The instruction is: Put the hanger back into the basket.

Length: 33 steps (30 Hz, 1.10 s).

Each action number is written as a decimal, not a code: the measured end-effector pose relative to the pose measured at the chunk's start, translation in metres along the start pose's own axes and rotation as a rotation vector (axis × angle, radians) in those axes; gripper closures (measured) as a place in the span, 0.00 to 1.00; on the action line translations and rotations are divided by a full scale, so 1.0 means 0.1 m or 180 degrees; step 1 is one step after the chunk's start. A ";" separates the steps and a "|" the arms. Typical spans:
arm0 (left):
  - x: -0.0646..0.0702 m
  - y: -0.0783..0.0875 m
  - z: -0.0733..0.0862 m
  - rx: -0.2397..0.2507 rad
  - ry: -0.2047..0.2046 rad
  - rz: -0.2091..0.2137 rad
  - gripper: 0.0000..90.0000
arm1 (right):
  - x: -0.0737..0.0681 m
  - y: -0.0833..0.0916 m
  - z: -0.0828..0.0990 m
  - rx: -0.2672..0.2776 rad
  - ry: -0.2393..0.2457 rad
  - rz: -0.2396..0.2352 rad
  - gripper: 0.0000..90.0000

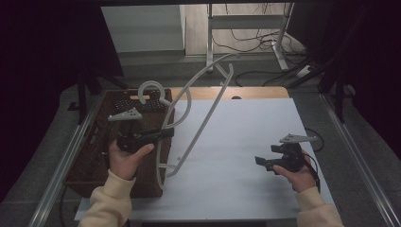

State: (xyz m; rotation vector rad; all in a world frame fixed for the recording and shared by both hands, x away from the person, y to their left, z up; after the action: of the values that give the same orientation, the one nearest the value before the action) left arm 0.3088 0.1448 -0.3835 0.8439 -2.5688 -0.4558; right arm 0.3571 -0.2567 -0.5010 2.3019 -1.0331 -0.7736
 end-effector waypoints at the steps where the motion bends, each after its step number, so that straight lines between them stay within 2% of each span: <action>1: -0.01 0.02 0.00 0.0009 0.0001 0.0002 0.88 | 0.00 0.00 0.00 0.0002 0.0000 0.0000 0.10; 8: -0.08 0.12 -0.04 0.0014 0.0024 0.0041 0.88 | 0.00 0.01 0.00 0.0014 -0.0030 0.0019 0.10; 11: -0.14 0.20 -0.08 -0.0024 -0.0002 -0.0043 0.88 | 0.01 0.01 0.00 0.0009 -0.0032 0.0021 0.10; 21: -0.38 0.50 -0.29 0.0104 0.0028 -0.0187 0.88 | 0.00 0.00 0.01 -0.0028 -0.0047 0.0010 0.10; 33: -0.66 0.65 -0.36 0.0054 -0.0040 -0.0400 0.88 | 0.01 -0.01 0.02 -0.0036 -0.0074 0.0027 0.10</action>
State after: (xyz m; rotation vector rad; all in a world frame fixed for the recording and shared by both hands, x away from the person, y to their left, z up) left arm 0.3429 0.2293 -0.3423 1.0156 -2.5440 -0.4779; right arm 0.3568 -0.2576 -0.5033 2.2826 -1.0454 -0.8026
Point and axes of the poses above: each handheld gripper's, and its own axes: y roughly backward along the jaws, z roughly out of its underside, x roughly to its right, the point moved 5 cm from there along -y, roughly forward along the jaws, and after that the axes turned 8 degrees about -y, right-handed, at the moved point
